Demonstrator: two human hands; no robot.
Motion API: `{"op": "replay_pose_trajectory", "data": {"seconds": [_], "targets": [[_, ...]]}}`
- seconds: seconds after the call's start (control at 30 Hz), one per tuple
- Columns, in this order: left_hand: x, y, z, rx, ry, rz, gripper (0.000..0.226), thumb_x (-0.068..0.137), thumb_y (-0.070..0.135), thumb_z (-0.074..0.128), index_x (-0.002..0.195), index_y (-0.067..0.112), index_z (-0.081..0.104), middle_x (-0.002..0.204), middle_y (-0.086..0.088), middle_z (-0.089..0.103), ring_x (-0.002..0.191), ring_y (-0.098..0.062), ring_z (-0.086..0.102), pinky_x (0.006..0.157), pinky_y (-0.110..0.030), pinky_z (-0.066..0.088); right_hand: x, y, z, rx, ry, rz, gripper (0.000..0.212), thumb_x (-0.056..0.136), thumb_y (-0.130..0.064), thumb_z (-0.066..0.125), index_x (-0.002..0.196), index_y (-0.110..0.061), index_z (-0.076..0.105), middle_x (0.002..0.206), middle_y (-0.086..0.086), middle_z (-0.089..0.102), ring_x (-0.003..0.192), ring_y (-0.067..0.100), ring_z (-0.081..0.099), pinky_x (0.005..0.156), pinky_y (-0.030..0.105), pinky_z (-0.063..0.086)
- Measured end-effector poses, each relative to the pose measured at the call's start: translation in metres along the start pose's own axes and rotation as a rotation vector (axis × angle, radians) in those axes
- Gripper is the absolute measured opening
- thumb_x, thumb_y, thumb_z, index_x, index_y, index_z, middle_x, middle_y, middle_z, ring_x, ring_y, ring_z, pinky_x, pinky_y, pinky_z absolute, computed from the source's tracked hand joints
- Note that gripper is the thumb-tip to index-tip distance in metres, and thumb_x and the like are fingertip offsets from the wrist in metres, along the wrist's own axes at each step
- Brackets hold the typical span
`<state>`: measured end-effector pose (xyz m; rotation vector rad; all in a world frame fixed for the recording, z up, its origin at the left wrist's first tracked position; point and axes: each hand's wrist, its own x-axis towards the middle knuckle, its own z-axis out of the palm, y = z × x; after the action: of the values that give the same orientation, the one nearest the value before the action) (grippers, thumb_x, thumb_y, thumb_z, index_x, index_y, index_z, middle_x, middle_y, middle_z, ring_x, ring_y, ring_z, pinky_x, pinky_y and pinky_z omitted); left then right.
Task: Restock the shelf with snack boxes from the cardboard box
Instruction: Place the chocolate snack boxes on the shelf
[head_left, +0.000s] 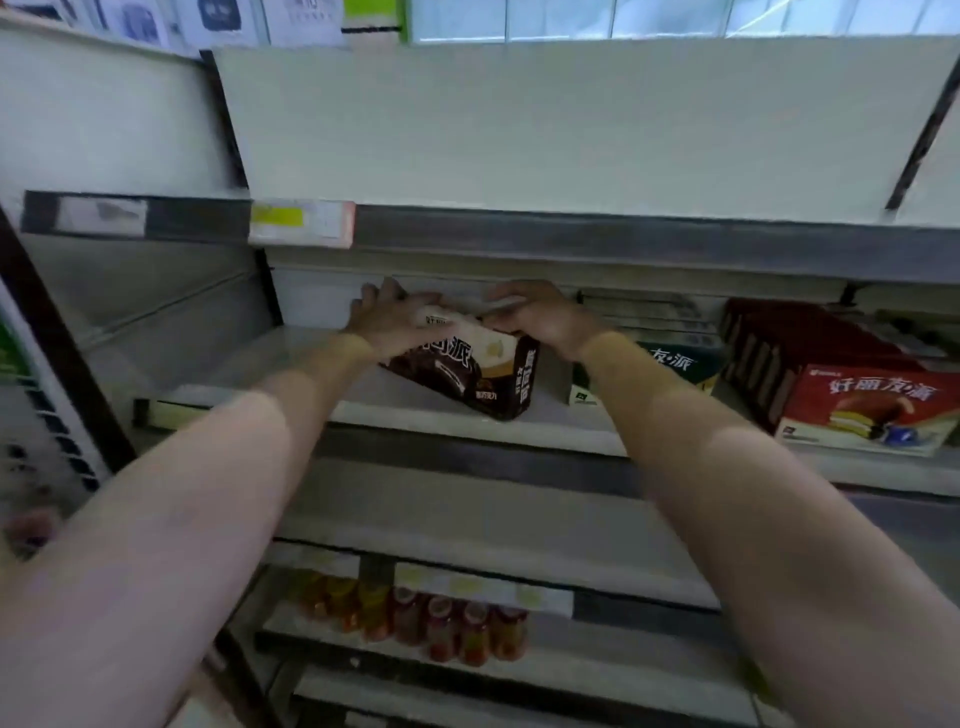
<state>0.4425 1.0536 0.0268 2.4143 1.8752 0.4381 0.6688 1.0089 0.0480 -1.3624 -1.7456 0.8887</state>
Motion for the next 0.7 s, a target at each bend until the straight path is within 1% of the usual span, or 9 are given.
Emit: {"op": "replay_pose_trajectory", "data": {"seconds": [0.07,0.13,0.2,0.27,0.33,0.37,0.43,0.5,0.7], "targets": [[0.007,-0.014,0.009,0.152,0.062,0.070,0.082,0.074,0.085,0.051,0.146,0.052,0.032,0.147,-0.018,0.030,0.134,-0.043,0.023,0.108,-0.056,0.025,0.008,0.000,0.003,-0.042,0.035,-0.017,0.040,0.086,-0.011,0.076,0.125,-0.010,0.066,0.134,-0.001,0.055,0.121,0.017,0.054,0.102,0.028,0.046],[0.012,-0.022,0.019,0.238,0.169,0.084,0.086,0.070,0.090,0.048,0.144,0.048,0.038,0.141,-0.021,0.038,0.127,-0.043,0.032,0.105,-0.055,0.029,0.016,0.002,0.009,-0.109,0.087,-0.057,0.034,0.088,-0.005,0.072,0.122,-0.002,0.067,0.129,0.005,0.061,0.118,0.020,0.058,0.099,0.025,0.048],[0.016,-0.025,0.026,0.299,0.295,0.080,0.085,0.070,0.091,0.043,0.139,0.042,0.047,0.135,-0.020,0.045,0.123,-0.041,0.037,0.103,-0.052,0.029,0.029,0.006,0.018,-0.268,0.149,-0.082,0.027,0.092,-0.007,0.066,0.118,-0.006,0.070,0.120,0.002,0.065,0.112,0.018,0.061,0.090,0.021,0.050],[0.021,-0.024,0.033,0.350,0.374,0.086,0.083,0.075,0.088,0.041,0.135,0.033,0.053,0.137,-0.021,0.047,0.127,-0.042,0.036,0.107,-0.054,0.027,0.037,0.010,0.028,-0.453,0.235,-0.043,0.028,0.090,-0.032,0.063,0.115,-0.023,0.071,0.117,-0.006,0.067,0.110,0.016,0.062,0.092,0.026,0.051],[0.027,-0.020,0.040,0.354,0.418,0.112,0.079,0.080,0.081,0.044,0.132,0.023,0.055,0.139,-0.018,0.048,0.129,-0.040,0.037,0.109,-0.056,0.025,0.041,0.015,0.038,-0.593,0.249,0.003,0.061,0.076,-0.067,0.061,0.125,-0.030,0.064,0.126,-0.005,0.065,0.116,0.018,0.059,0.103,0.041,0.046],[0.030,-0.017,0.043,0.332,0.430,0.126,0.077,0.082,0.078,0.046,0.131,0.020,0.054,0.138,-0.016,0.050,0.128,-0.038,0.039,0.108,-0.055,0.028,0.042,0.018,0.043,-0.678,0.233,-0.016,0.074,0.072,-0.070,0.064,0.132,-0.027,0.058,0.131,-0.001,0.062,0.120,0.022,0.056,0.104,0.045,0.044],[0.037,-0.011,0.049,0.289,0.447,0.136,0.074,0.084,0.073,0.049,0.131,0.016,0.052,0.135,-0.013,0.052,0.122,-0.036,0.043,0.102,-0.052,0.033,0.046,0.028,0.050,-0.851,0.261,-0.081,0.073,0.080,-0.049,0.075,0.139,-0.016,0.048,0.136,0.011,0.055,0.126,0.031,0.050,0.102,0.046,0.045],[0.046,-0.007,0.053,0.263,0.472,0.156,0.073,0.083,0.071,0.053,0.130,0.015,0.052,0.132,-0.014,0.053,0.119,-0.036,0.045,0.098,-0.050,0.034,0.054,0.039,0.057,-0.950,0.356,-0.083,0.063,0.088,-0.031,0.071,0.142,-0.015,0.043,0.140,0.013,0.048,0.131,0.036,0.043,0.102,0.047,0.044],[0.082,-0.003,0.063,0.204,0.462,0.177,0.077,0.073,0.068,0.064,0.125,0.012,0.056,0.122,-0.016,0.057,0.113,-0.036,0.049,0.097,-0.048,0.036,0.075,0.056,0.069,-1.072,0.519,0.061,0.061,0.092,-0.031,0.064,0.145,-0.022,0.037,0.150,0.017,0.029,0.138,0.043,0.026,0.110,0.056,0.032]]}}
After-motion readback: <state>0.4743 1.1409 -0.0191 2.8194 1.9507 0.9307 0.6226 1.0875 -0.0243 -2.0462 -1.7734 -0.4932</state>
